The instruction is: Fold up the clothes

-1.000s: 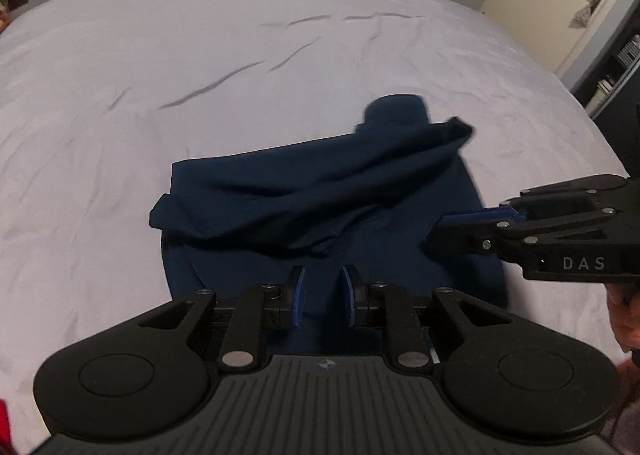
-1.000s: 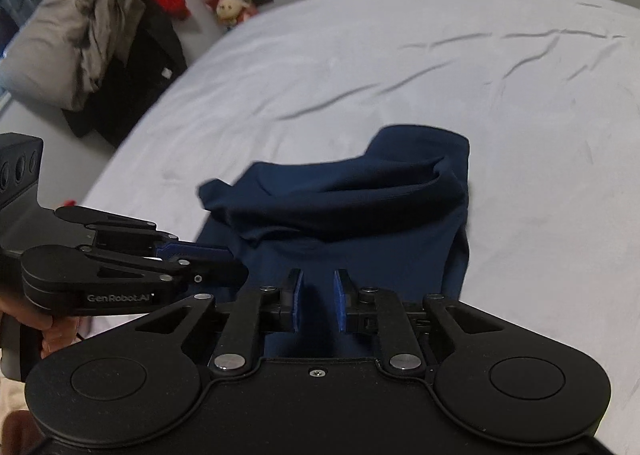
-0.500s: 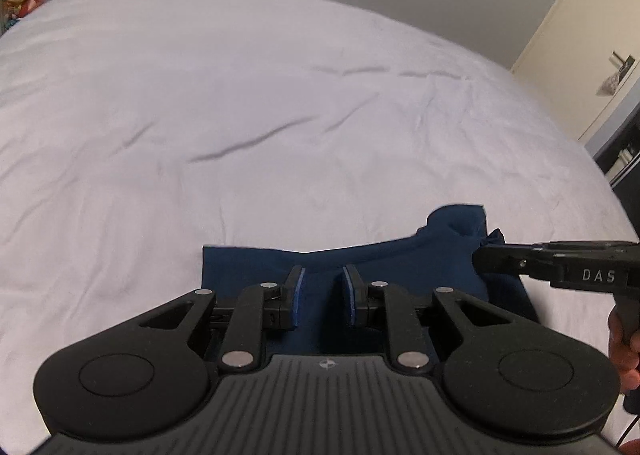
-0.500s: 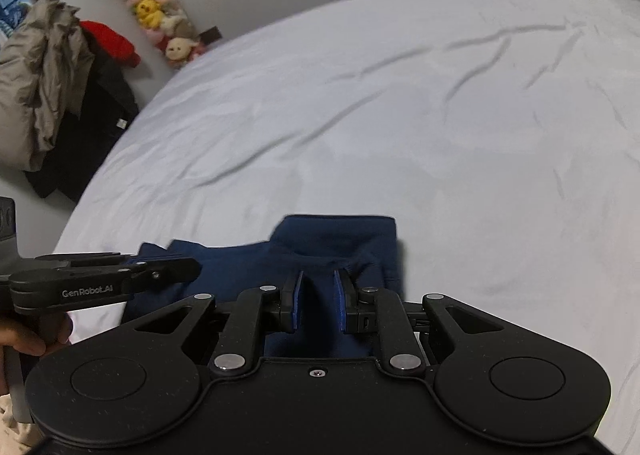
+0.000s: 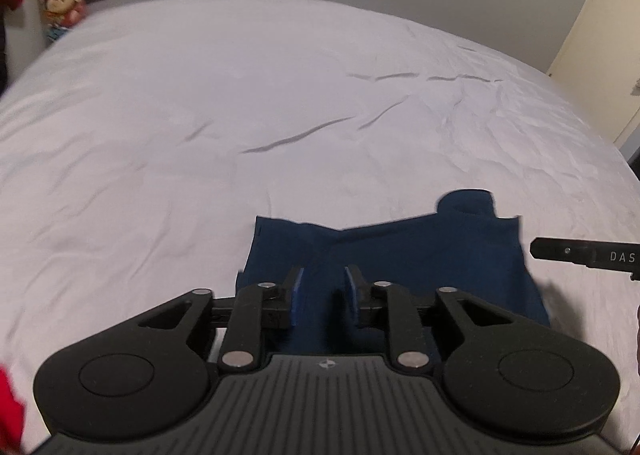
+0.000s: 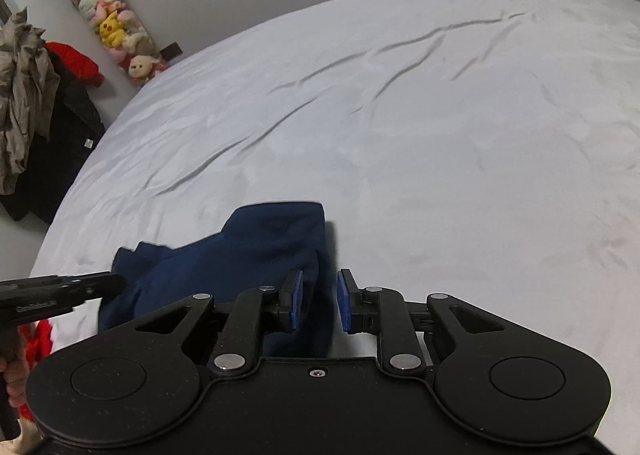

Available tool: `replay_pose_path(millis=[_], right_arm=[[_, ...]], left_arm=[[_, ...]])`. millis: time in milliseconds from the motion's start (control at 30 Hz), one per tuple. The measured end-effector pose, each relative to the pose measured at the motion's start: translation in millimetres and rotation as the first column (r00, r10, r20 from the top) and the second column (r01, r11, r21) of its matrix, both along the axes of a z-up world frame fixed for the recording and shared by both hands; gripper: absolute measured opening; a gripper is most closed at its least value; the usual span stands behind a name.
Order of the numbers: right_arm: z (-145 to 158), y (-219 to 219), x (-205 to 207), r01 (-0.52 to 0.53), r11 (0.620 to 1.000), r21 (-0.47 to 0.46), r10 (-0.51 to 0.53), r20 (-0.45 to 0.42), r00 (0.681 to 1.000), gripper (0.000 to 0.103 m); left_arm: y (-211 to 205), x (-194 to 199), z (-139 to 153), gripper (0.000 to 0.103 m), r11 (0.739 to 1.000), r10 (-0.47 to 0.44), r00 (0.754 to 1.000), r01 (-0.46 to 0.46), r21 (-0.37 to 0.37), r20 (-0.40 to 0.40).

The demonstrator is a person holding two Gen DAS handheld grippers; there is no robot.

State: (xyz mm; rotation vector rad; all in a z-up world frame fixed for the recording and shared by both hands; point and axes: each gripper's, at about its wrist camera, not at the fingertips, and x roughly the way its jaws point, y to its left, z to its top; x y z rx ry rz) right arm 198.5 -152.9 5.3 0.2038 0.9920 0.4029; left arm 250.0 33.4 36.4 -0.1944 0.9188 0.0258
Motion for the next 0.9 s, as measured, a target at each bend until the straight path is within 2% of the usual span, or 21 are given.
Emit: replay_pose_path(millis=[100, 133, 233, 300, 367, 633, 800, 900], right_arm=[[14.7, -6.3, -27.5, -0.010, 1.000, -0.015, 0.010, 0.017, 1.000, 0.037], [19.6, -8.2, -37.0, -0.014, 1.000, -0.020, 0.015, 0.024, 1.000, 0.045], [32.7, -14.5, -63.8, -0.025, 0.999, -0.028, 0.026, 0.035, 0.999, 0.051], [42.4, -18.4, -90.0, -0.030, 0.999, -0.026, 0.031, 0.034, 0.999, 0.057], [50.8, -21.3, -114.3, -0.036, 0.999, -0.020, 0.037, 0.040, 0.999, 0.064], [70.0, -32.3, -197.0, -0.072, 0.997, 0.036, 0.070, 0.051, 0.996, 0.065], [77.2, -34.5, -225.2, -0.070, 0.995, 0.074, 0.065, 0.072, 0.995, 0.065], [80.7, -34.5, -239.3, -0.061, 0.992, 0.109, 0.052, 0.083, 0.995, 0.065]], left_arm=[[-16.9, -30.8, 22.3, 0.044, 0.999, -0.002, 1.000, 0.001, 0.048, 0.012], [-18.9, -31.5, 23.3, 0.046, 0.999, -0.003, 1.000, 0.002, 0.053, 0.011], [-39.2, -56.1, 39.5, 0.052, 0.996, -0.019, 1.000, 0.018, 0.091, 0.007], [-59.3, -77.4, 51.1, 0.063, 0.992, -0.043, 0.999, 0.043, 0.117, 0.004], [-74.5, -91.0, 57.1, 0.067, 0.990, -0.060, 0.998, 0.058, 0.128, 0.012], [-109.4, -154.4, 83.8, 0.069, 0.992, -0.083, 0.996, 0.078, 0.100, 0.044], [-106.1, -200.4, 116.3, 0.070, 0.990, -0.040, 0.996, 0.029, 0.136, 0.080], [-100.3, -213.3, 127.5, 0.070, 0.985, -0.011, 0.997, -0.002, 0.175, 0.074]])
